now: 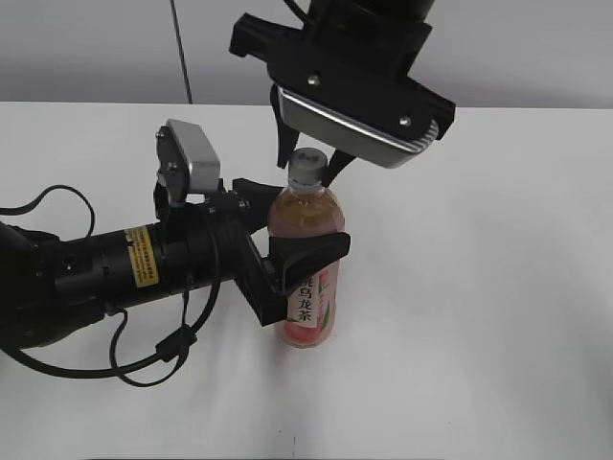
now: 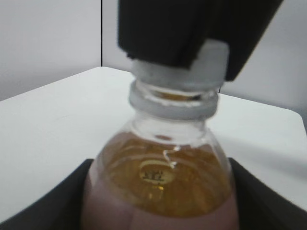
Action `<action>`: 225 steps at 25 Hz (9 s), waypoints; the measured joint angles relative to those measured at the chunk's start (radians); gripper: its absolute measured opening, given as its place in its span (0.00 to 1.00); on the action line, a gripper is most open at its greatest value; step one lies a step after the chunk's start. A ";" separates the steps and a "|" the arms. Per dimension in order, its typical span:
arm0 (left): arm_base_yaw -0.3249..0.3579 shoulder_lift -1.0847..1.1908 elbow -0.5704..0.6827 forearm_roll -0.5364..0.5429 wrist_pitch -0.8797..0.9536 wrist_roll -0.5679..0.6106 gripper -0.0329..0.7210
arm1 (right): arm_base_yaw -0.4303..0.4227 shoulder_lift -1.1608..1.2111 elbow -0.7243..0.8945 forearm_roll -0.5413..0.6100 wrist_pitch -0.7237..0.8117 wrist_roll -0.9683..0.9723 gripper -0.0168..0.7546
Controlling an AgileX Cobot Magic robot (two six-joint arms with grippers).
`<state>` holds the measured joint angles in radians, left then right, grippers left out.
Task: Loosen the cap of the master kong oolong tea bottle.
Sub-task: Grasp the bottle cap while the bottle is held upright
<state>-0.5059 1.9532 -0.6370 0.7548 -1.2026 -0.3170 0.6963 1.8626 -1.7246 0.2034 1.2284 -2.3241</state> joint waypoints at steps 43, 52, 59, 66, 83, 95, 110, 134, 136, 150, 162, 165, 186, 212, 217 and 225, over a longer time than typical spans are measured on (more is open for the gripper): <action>0.000 0.000 0.000 -0.001 -0.001 0.000 0.66 | 0.000 0.001 -0.131 0.032 -0.009 1.764 0.78; 0.000 0.000 0.000 -0.001 -0.002 0.000 0.66 | 0.000 0.001 -0.133 -0.027 -0.008 2.251 0.78; 0.000 0.000 0.000 -0.001 -0.002 0.000 0.66 | 0.000 -0.033 -0.073 -0.013 -0.008 2.338 0.78; 0.000 0.000 0.000 -0.001 -0.002 0.002 0.66 | 0.000 -0.087 0.023 -0.011 -0.007 2.387 0.78; 0.000 0.000 0.000 0.000 -0.003 0.002 0.66 | 0.000 -0.037 0.026 -0.009 -0.006 2.380 0.69; 0.000 0.000 0.000 0.000 -0.003 0.002 0.66 | 0.000 0.000 0.008 -0.001 -0.006 2.374 0.63; 0.000 0.000 0.000 0.001 -0.003 0.002 0.66 | 0.000 0.019 -0.020 0.000 -0.006 2.374 0.55; 0.000 0.000 0.000 0.002 -0.002 0.002 0.66 | 0.000 -0.011 0.006 0.019 -0.006 2.350 0.53; 0.000 0.000 0.000 0.002 -0.002 0.002 0.66 | 0.000 -0.011 0.006 0.017 -0.006 2.349 0.50; 0.000 0.000 0.000 0.002 -0.002 0.002 0.66 | 0.000 -0.011 0.008 0.010 -0.005 2.294 0.37; 0.000 0.000 0.000 0.002 -0.002 0.002 0.66 | 0.000 -0.011 0.008 0.010 -0.005 2.036 0.37; 0.000 0.000 0.000 0.002 -0.002 0.002 0.66 | 0.000 -0.011 0.008 0.011 -0.005 1.925 0.37; 0.000 0.000 0.000 0.003 -0.003 0.002 0.66 | 0.000 -0.015 0.008 0.016 -0.006 1.159 0.37; 0.000 0.000 0.000 0.003 -0.002 0.002 0.66 | 0.000 -0.015 0.008 0.017 -0.005 0.111 0.37; 0.000 0.000 0.000 0.002 -0.002 0.002 0.66 | 0.000 -0.015 0.008 0.015 -0.005 -0.021 0.36; 0.001 0.000 0.000 -0.004 -0.001 -0.005 0.66 | 0.000 -0.016 0.003 -0.006 -0.001 -0.151 0.20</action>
<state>-0.5048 1.9532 -0.6370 0.7508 -1.2037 -0.3222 0.6963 1.8467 -1.7215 0.1970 1.2272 -2.4747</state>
